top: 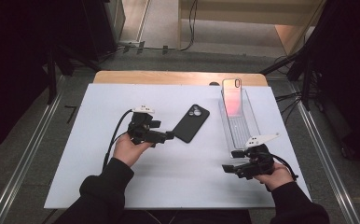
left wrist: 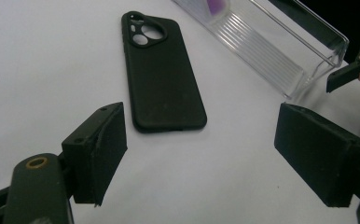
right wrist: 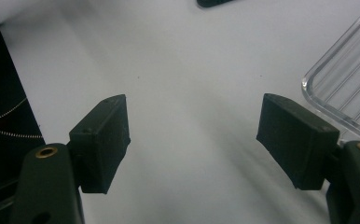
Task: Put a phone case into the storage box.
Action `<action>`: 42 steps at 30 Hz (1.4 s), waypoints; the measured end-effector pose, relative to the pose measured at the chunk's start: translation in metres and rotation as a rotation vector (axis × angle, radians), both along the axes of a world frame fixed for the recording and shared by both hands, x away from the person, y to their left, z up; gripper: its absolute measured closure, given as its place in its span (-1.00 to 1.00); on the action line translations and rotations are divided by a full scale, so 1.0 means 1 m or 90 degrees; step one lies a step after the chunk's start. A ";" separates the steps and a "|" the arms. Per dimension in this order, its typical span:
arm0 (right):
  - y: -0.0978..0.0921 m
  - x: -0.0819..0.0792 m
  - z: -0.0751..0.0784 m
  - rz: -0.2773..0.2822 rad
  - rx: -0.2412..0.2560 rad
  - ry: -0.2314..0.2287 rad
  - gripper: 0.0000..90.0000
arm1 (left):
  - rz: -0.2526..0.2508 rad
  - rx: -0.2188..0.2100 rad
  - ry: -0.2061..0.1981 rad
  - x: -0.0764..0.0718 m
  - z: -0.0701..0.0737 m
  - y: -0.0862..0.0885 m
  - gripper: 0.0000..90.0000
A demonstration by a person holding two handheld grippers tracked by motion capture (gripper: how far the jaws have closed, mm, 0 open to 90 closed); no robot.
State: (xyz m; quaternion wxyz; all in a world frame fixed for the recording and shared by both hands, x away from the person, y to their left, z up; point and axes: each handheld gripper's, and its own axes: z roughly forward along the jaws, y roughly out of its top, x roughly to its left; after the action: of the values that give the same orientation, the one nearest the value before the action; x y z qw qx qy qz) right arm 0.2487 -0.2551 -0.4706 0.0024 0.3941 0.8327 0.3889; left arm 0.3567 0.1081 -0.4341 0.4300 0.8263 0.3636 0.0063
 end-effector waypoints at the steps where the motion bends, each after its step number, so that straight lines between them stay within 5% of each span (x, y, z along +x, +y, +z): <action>1: 0.000 0.000 0.000 0.000 0.000 0.000 -0.48 | -0.002 0.004 0.000 0.002 0.000 -0.003 -0.62; 6: 0.001 0.000 0.000 -0.001 -0.003 -0.002 -0.48 | -0.010 0.031 0.006 0.009 -0.005 -0.015 -0.72; 9: 0.001 0.000 0.001 -0.001 -0.001 -0.003 -0.48 | -0.004 0.045 0.014 0.014 -0.009 -0.021 -1.00; 33: 0.003 0.002 0.000 0.006 -0.001 0.001 -0.48 | 0.045 0.066 0.003 0.043 -0.020 -0.064 -0.98; 42: 0.003 0.002 -0.001 0.011 -0.002 0.000 -0.48 | 0.058 0.089 -0.023 0.050 -0.023 -0.086 -0.98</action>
State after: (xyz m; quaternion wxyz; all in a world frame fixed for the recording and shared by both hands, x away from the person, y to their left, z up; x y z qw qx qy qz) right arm 0.2504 -0.2522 -0.4714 -0.0005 0.3868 0.8368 0.3876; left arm 0.4068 0.0219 -0.4566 0.3769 0.8367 0.3918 0.0661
